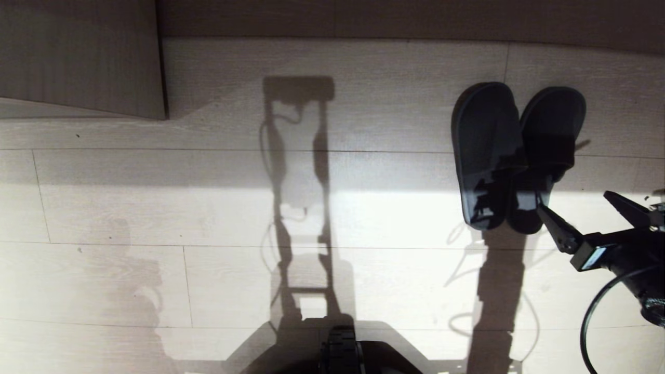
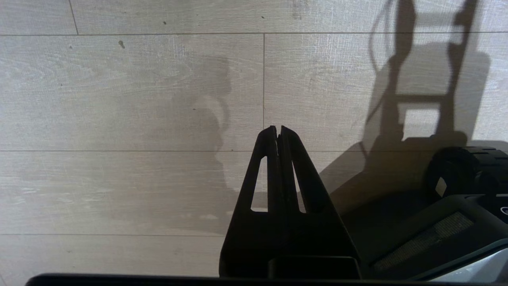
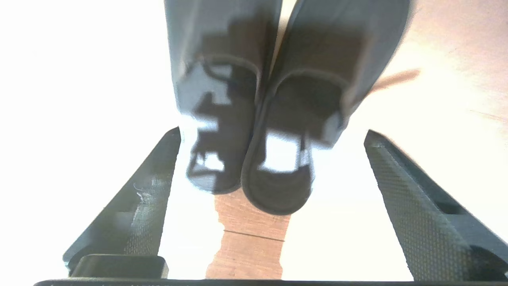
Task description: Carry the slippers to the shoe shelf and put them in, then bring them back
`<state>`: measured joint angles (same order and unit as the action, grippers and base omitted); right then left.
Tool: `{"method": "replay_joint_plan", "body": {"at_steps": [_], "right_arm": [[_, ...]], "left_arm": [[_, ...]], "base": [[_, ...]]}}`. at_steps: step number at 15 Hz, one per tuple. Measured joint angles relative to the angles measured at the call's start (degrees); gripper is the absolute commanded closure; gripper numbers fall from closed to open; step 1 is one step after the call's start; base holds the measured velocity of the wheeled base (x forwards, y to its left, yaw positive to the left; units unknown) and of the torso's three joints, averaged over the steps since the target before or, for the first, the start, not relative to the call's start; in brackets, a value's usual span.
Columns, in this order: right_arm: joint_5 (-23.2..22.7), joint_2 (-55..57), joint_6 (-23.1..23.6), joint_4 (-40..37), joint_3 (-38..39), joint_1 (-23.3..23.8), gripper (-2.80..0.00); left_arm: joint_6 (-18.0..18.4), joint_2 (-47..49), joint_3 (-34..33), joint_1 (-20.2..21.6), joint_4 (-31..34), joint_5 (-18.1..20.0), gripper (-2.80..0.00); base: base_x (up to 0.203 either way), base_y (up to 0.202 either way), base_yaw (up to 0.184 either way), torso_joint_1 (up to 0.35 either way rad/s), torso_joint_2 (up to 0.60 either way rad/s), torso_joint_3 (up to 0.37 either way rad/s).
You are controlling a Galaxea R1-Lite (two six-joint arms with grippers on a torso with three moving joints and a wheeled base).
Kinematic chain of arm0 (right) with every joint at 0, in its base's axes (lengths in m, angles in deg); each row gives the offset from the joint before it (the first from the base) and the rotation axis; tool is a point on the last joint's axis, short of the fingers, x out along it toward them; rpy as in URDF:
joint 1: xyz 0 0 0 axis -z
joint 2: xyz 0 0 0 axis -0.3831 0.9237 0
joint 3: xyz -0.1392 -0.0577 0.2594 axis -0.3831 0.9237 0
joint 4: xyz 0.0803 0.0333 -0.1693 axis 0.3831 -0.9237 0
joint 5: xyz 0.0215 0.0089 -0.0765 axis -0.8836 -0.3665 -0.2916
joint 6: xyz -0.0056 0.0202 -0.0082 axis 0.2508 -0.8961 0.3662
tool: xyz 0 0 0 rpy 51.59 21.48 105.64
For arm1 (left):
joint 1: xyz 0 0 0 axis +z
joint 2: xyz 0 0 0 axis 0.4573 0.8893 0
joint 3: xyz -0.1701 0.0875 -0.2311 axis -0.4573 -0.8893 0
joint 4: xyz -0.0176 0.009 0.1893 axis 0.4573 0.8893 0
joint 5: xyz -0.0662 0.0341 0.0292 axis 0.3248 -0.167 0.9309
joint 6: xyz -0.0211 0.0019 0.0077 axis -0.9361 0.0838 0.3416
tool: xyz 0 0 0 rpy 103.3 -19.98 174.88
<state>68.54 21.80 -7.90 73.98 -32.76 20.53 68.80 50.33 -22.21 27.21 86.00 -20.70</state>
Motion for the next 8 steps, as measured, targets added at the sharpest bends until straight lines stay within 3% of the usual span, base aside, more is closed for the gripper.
{"method": "replay_joint_plan", "body": {"at_steps": [5,8], "right_arm": [[-1.10,-15.93,-0.76,-2.36,4.47,0.05,0.00],[-1.62,-28.56,-1.00,-13.24,4.83,0.02,0.00]], "left_arm": [[0.00,0.00,0.00,0.00,0.00,0.02,0.00],[0.00,0.00,0.00,0.00,0.00,0.00,0.00]], "base": [[0.000,0.000,0.000,0.000,0.00,0.000],[0.000,0.000,0.000,0.000,0.00,0.000]]}}
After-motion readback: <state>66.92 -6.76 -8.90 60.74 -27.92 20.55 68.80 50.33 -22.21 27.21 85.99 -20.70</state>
